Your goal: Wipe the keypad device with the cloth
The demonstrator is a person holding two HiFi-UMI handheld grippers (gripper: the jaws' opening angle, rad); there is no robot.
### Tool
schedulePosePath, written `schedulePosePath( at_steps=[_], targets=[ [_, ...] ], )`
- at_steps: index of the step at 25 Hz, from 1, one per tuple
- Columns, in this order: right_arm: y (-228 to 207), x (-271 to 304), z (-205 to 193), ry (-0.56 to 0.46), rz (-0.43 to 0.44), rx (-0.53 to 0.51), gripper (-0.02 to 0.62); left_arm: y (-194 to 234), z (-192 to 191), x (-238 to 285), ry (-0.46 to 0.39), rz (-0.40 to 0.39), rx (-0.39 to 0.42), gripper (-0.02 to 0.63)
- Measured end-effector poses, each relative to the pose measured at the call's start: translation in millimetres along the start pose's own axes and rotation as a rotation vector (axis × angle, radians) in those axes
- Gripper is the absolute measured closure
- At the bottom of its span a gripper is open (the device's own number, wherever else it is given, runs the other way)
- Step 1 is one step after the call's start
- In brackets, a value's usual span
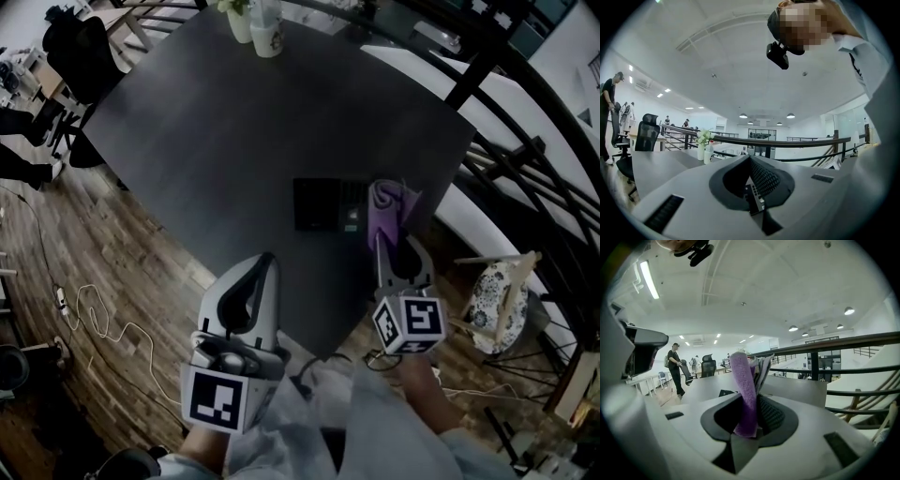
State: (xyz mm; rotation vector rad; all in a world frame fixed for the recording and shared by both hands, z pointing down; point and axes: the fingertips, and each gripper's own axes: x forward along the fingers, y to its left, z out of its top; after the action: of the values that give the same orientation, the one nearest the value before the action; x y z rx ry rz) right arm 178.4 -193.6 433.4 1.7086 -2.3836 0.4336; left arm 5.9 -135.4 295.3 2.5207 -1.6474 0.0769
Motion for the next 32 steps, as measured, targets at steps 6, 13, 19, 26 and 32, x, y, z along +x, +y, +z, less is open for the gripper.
schedulePosePath(
  at_steps=[6,13,19,26,32],
  targets=[
    [3.8,30.7,-12.9,0.037,-0.019,-0.012,0.497,12.8,-6.9,2.1,0.009,0.004,0.006,0.592],
    [1.7,54.5,-27.5,0.082,-0.066,-0.038,0.497,27.1,-13.9,0.7,0.03,0.007,-0.005,0.594],
    [6.8,66.3,-33.6,0.093,-0.097,-0.068,0.497,42.6,-19.7,-1.1,0.042,0.018,-0.018,0.594],
    [16.3,69.7,-33.5,0.097,-0.104,-0.095,0.497,51.8,-22.6,-1.1,0.048,0.015,-0.028,0.592],
    [38.1,73.5,-36.4,0.108,-0.071,-0.143,0.497,56.2,-24.2,-3.5,0.055,0.014,-0.031,0.592]
  ],
)
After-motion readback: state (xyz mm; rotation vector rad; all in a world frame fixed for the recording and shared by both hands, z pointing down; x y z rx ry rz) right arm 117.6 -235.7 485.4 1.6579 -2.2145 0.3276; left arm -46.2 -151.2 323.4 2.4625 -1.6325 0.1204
